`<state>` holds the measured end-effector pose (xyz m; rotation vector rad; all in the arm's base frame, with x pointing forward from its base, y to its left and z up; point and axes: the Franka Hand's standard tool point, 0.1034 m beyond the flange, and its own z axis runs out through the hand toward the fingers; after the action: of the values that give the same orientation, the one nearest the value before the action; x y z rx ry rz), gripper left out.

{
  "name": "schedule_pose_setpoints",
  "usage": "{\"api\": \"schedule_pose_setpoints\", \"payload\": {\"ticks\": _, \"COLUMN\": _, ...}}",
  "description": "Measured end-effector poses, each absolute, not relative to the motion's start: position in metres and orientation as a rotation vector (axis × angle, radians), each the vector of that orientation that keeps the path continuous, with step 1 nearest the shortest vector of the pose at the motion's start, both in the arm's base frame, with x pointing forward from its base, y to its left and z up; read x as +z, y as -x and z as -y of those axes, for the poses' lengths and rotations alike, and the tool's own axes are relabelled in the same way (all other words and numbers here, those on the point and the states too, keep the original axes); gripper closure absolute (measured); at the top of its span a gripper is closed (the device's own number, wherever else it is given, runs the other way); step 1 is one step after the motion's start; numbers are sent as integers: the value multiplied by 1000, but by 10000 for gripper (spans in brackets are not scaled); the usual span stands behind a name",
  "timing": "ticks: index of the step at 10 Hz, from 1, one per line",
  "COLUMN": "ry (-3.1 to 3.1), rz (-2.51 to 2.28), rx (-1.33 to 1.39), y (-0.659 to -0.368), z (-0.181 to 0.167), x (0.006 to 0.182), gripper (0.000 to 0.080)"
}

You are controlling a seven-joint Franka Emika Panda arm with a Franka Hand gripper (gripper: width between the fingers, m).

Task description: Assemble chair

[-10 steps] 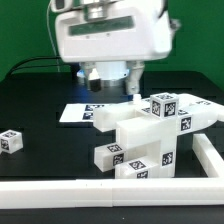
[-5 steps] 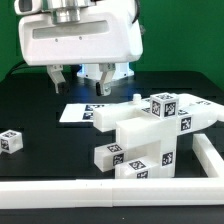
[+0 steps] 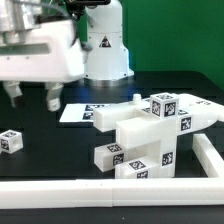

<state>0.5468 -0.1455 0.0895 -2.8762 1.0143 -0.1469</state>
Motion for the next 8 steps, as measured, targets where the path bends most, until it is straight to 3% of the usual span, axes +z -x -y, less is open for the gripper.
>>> {"api": "schedule_pose_setpoints", "payload": {"ticks": 4, "ry": 2890, "rz": -979, "rx": -135, "y": -545, "z": 142, "x": 86, "gripper": 150}}
{"api": "schedule_pose_setpoints", "payload": {"ticks": 8, "ry": 2895, "rz": -1067, "rx": 6, "y": -506, "z": 189, "x": 43, "gripper": 150}}
